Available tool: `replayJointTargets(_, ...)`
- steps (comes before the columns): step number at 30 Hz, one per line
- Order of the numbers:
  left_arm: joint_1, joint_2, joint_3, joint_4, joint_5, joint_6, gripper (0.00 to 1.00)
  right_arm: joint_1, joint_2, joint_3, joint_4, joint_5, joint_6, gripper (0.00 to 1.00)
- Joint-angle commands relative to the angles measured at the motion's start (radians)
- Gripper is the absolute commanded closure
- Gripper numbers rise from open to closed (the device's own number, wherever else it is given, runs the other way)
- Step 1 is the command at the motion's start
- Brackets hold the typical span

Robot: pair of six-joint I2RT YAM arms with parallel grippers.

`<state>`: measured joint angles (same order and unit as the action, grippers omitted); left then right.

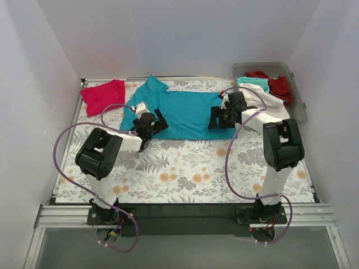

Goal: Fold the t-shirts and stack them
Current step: Fold the tshirt

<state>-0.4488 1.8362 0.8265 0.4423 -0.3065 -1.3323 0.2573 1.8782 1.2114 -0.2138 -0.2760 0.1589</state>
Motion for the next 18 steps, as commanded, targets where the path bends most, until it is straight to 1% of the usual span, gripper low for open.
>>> replayJointTargets(1, 0.001, -0.008, -0.055, 0.016, -0.008, -0.022, 0.17, 0.002, 0.025, 0.080, 0.025, 0.014, 0.007, 0.35)
replayJointTargets(5, 0.002, -0.023, -0.099, 0.027, -0.016, -0.033, 0.17, 0.002, 0.064, 0.129, 0.022, 0.076, 0.008, 0.35)
replayJointTargets(11, 0.002, -0.040, -0.162, 0.049, -0.036, -0.036, 0.17, 0.002, 0.076, 0.198, 0.022, 0.187, 0.013, 0.36)
replayJointTargets(14, 0.002, -0.051, -0.162, 0.041, -0.046, -0.027, 0.17, 0.007, 0.036, 0.174, 0.037, 0.181, 0.014, 0.37)
replayJointTargets(18, 0.002, -0.103, -0.161, 0.030, -0.054, -0.021, 0.17, 0.029, -0.078, 0.068, 0.073, 0.179, 0.010, 0.38)
